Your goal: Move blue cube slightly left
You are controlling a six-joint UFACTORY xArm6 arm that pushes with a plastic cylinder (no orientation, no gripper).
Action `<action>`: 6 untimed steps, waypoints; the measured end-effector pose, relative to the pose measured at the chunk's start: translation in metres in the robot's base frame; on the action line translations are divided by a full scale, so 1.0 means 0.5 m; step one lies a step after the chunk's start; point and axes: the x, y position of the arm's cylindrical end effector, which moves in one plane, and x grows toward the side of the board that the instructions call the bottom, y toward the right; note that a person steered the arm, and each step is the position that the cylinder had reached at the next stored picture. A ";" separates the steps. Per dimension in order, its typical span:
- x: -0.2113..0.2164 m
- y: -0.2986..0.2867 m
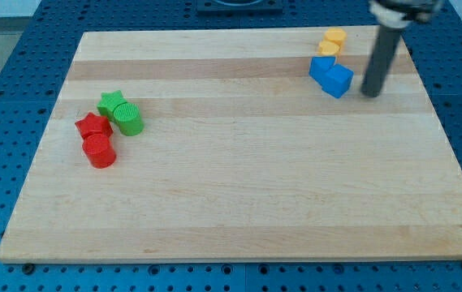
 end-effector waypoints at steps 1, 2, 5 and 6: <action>-0.048 0.091; -0.094 0.026; -0.024 -0.111; -0.001 -0.171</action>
